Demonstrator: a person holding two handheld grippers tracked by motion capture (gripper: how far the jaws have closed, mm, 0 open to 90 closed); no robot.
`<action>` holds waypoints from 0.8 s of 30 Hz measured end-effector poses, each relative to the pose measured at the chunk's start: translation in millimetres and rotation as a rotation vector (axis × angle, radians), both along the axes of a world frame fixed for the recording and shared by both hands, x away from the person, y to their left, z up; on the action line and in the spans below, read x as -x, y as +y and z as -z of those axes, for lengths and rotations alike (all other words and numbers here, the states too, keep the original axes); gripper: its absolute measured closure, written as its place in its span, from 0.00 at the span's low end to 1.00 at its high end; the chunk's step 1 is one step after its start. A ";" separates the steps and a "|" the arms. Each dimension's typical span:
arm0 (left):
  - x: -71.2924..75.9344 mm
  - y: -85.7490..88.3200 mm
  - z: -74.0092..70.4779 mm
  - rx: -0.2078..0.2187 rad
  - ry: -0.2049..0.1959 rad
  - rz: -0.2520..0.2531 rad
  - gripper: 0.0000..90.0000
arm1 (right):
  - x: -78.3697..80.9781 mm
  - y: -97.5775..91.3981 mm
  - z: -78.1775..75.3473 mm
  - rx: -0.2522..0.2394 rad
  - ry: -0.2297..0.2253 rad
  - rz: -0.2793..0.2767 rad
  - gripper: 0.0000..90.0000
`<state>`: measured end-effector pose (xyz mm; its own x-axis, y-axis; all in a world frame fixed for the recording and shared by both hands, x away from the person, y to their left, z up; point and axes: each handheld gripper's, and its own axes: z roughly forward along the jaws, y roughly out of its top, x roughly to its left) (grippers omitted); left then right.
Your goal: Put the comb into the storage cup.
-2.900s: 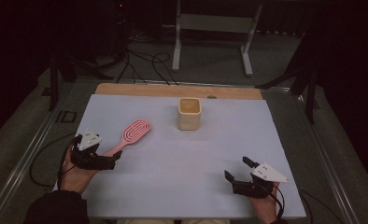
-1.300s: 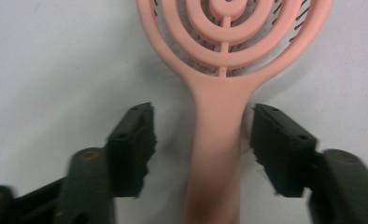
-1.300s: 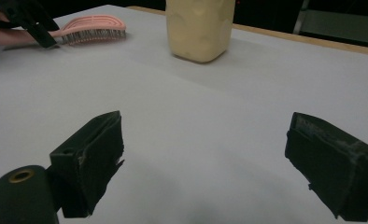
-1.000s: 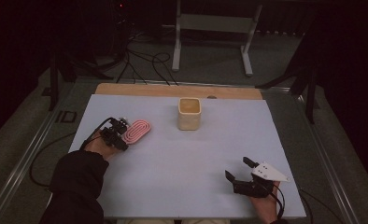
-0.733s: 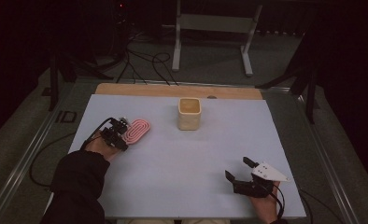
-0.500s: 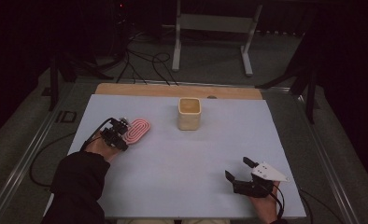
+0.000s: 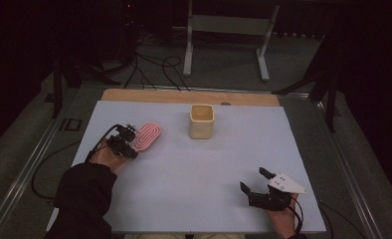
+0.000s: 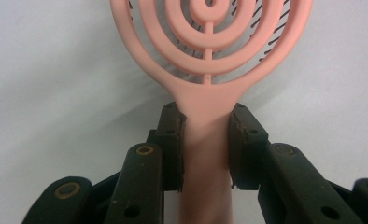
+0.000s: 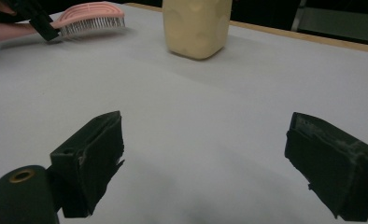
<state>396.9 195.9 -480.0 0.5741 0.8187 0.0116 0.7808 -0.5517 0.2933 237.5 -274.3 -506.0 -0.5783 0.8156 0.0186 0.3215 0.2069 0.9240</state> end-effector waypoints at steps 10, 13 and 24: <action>9.8 3.9 -15.5 0.072 -0.071 -0.003 0.78 | 0.0 0.3 0.2 0.000 0.002 0.000 0.13; 13.4 5.7 -20.5 0.099 -0.100 -0.007 0.78 | 0.0 0.3 0.2 -0.001 0.003 0.000 0.13; 26.9 5.2 -31.8 0.165 -0.185 -0.002 0.78 | 0.1 0.2 0.3 0.002 0.005 0.002 0.13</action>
<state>369.9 201.1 -448.2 0.5726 0.8196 -0.0174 0.7067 -0.4828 0.5172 237.4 -274.1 -506.3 -0.5766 0.8168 0.0201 0.3264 0.2078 0.9221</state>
